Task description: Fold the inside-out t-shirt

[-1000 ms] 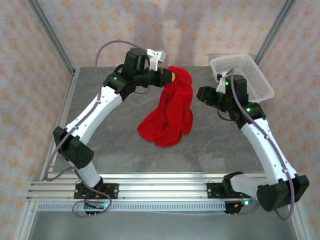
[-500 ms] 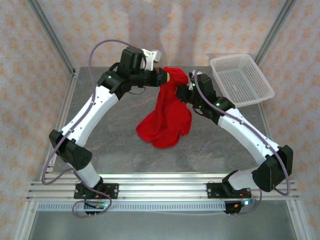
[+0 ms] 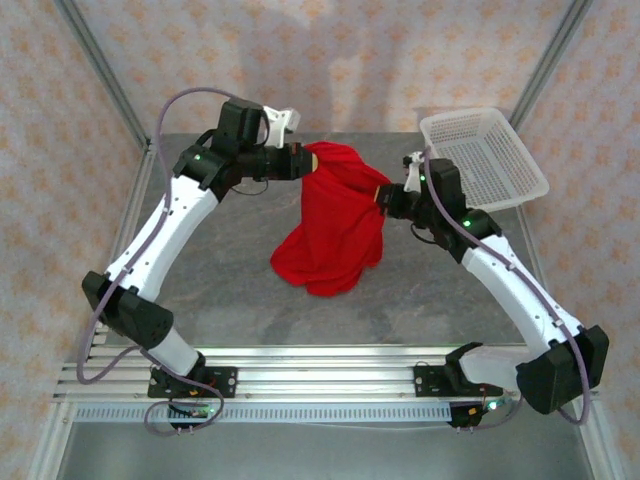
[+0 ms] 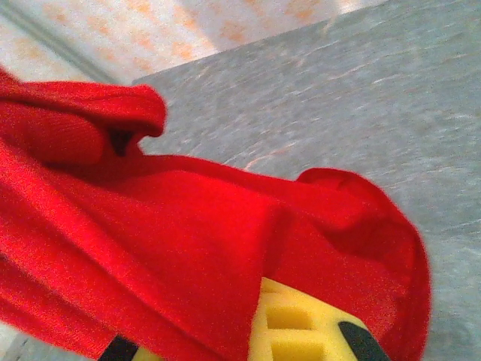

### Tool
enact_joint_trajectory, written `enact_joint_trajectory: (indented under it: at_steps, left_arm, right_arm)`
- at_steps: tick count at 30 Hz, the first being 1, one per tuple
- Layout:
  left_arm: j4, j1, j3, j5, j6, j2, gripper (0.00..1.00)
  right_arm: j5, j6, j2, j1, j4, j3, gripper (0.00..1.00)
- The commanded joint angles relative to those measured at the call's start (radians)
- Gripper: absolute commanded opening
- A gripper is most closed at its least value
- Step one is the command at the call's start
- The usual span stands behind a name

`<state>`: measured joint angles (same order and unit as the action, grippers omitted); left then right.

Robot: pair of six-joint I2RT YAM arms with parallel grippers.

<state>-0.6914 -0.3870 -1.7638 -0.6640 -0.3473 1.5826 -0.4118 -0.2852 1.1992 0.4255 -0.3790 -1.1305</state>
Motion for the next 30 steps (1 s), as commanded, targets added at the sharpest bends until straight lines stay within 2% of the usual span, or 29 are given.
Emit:
enact_joint_trajectory:
  at_steps: [1, 3, 5, 8, 11, 13, 14, 15, 17, 18, 20, 23, 25, 27, 30]
  left_arm:
    - [0.094, 0.034, 0.078, 0.038, 0.067, -0.09, 0.0]
    - [0.158, 0.033, 0.198, -0.007, 0.168, -0.12, 0.01]
    - [0.236, 0.028, 0.392, -0.038, 0.315, -0.163, 0.08]
    - [0.185, 0.023, 0.562, 0.11, 0.387, -0.237, 0.15]
    - [0.048, 0.025, 0.655, 0.283, 0.426, -0.328, 0.28]
    - [0.045, 0.026, 0.729, 0.346, 0.418, -0.411, 0.38]
    - [0.064, 0.028, 0.762, 0.37, 0.399, -0.451, 0.47]
    - [0.094, 0.03, 0.803, 0.413, 0.365, -0.5, 0.64]
    - [0.131, 0.032, 0.848, 0.514, 0.297, -0.574, 0.91]
    - [0.145, 0.033, 0.862, 0.566, 0.263, -0.609, 0.98]
    - [0.168, 0.034, 0.883, 0.614, 0.209, -0.671, 1.0]
    - [0.199, 0.034, 0.873, 0.513, 0.116, -0.687, 1.0]
    - [0.187, 0.028, 0.825, 0.416, 0.005, -0.62, 1.0]
    - [0.13, 0.003, 0.743, 0.331, -0.087, -0.507, 1.0]
    - [0.005, -0.119, 0.592, 0.367, -0.079, -0.334, 1.0]
  right_arm:
    - [-0.061, 0.188, -0.011, 0.148, -0.003, 0.048, 0.0]
    - [-0.015, 0.311, 0.022, 0.286, -0.048, 0.067, 0.01]
    - [0.025, 0.323, 0.053, 0.354, -0.059, 0.086, 0.08]
    - [0.169, 0.283, 0.016, 0.351, -0.049, 0.114, 0.36]
    - [0.253, 0.29, -0.096, 0.328, -0.011, 0.153, 0.62]
    - [0.277, 0.287, -0.143, 0.303, 0.018, 0.181, 0.71]
    - [0.29, 0.278, -0.151, 0.285, 0.022, 0.187, 0.72]
    - [0.31, 0.261, -0.143, 0.262, 0.015, 0.184, 0.73]
    - [0.367, 0.25, -0.097, 0.246, -0.014, 0.155, 0.72]
    - [0.393, 0.248, -0.065, 0.246, -0.033, 0.131, 0.73]
    - [0.39, 0.256, 0.031, 0.246, -0.085, 0.061, 0.73]
    - [0.333, 0.235, 0.218, 0.246, -0.179, -0.079, 0.72]
    - [0.29, 0.195, 0.375, 0.241, -0.27, -0.203, 0.69]
    - [0.247, 0.15, 0.52, 0.226, -0.343, -0.32, 0.63]
    - [0.147, 0.094, 0.702, 0.202, -0.388, -0.453, 0.59]
